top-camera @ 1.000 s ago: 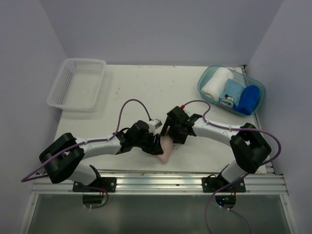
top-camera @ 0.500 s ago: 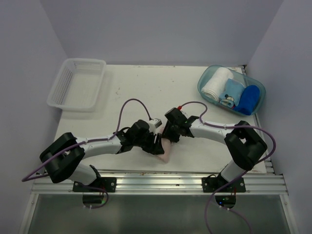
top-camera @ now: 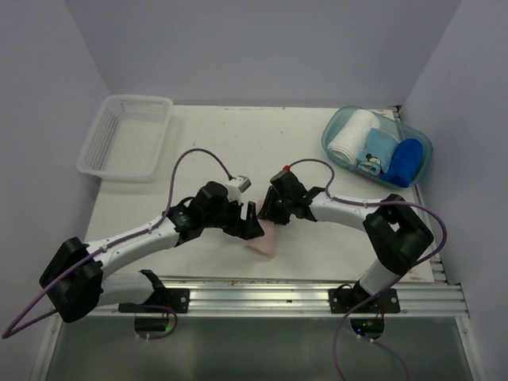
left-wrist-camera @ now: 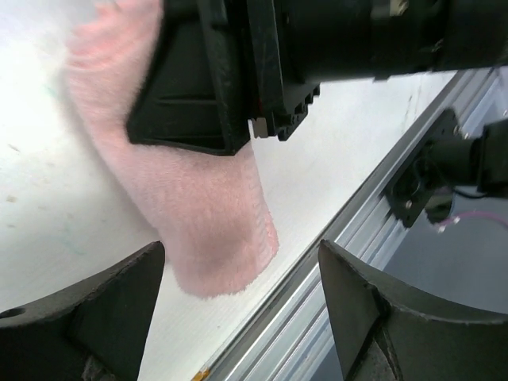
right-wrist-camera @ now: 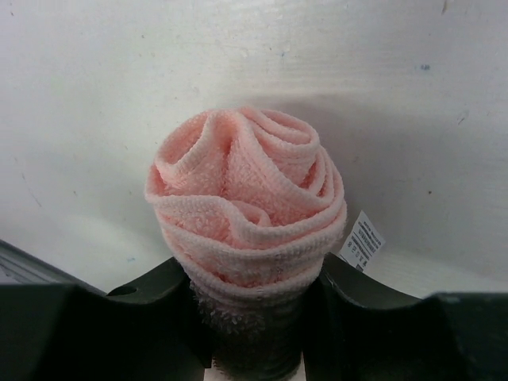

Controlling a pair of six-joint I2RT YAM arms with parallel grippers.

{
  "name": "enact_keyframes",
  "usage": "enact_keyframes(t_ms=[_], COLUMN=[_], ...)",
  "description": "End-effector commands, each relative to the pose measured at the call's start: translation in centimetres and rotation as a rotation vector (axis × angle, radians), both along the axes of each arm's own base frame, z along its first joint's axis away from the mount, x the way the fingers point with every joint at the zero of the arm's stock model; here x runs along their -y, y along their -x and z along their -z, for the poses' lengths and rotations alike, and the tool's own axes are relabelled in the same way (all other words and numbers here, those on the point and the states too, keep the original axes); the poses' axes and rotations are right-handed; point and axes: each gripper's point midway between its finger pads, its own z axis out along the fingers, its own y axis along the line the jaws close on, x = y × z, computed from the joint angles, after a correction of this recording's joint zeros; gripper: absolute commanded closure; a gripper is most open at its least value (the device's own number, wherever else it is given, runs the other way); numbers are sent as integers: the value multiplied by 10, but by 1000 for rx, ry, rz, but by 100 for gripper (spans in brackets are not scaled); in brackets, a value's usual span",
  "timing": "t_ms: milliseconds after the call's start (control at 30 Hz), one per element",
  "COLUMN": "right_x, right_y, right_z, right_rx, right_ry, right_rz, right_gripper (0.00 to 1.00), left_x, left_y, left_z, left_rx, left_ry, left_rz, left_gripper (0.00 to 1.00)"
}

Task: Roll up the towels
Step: Place the rolled towel into the container

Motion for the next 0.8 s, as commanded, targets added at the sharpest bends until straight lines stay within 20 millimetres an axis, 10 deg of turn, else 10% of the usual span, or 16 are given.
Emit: enact_keyframes(t_ms=[0,367,767], right_x=[1,32,199], right_y=[-13,-48,-96], right_z=[-18,-104,-202], right_rx=[75,205,253], right_ry=[-49,-194,-106], right_rz=[-49,-64,214], right_gripper=[79,82,82], left_x=[-14,-51,-68], left_y=[-25,-58,-71], left_z=[-49,-58,-58], left_rx=[97,124,132], left_ry=[78,76,67], left_rz=[-61,-130,-157], left_gripper=[18,18,18])
